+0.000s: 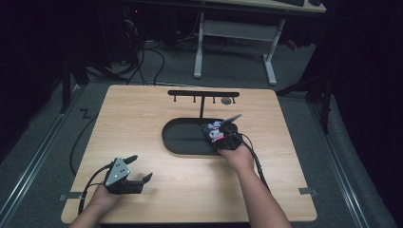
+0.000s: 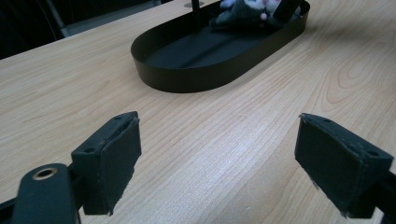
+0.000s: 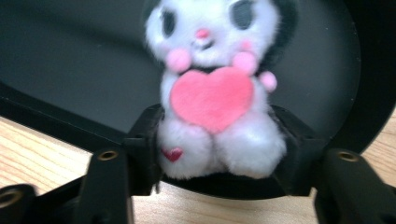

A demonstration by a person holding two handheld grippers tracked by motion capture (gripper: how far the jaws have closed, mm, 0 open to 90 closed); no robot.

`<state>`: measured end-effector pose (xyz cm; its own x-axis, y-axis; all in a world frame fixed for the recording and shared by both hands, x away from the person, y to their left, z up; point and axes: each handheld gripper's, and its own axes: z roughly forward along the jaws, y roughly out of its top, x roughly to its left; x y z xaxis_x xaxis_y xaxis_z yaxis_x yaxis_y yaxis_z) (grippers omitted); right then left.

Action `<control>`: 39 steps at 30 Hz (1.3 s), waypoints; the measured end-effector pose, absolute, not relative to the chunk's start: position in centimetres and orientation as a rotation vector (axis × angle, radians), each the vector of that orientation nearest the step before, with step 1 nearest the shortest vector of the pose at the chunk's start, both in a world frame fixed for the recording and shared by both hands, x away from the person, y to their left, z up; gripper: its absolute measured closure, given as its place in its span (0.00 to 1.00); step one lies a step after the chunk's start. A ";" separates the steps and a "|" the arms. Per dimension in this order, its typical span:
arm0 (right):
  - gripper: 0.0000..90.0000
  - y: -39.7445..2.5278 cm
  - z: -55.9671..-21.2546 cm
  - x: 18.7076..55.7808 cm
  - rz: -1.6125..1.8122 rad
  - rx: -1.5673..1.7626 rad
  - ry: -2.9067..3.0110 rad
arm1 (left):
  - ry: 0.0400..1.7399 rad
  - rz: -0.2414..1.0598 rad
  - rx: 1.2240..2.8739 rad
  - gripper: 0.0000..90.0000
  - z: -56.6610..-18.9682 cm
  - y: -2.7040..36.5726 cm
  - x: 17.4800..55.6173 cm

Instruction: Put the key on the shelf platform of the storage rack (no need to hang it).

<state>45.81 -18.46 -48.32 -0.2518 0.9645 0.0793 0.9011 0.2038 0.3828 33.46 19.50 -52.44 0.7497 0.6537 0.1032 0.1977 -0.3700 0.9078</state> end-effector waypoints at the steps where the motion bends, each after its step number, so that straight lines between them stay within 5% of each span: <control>1: 0.41 -18.4 -48.2 45.8 0.535 1.799 2.296 | 0.650 0.561 1.927 0.17 -52.4 19.5 33.5; 39: 0.31 -19.4 -45.6 43.2 0.609 1.728 2.272 | 0.648 0.562 1.929 0.17 -52.5 19.4 33.5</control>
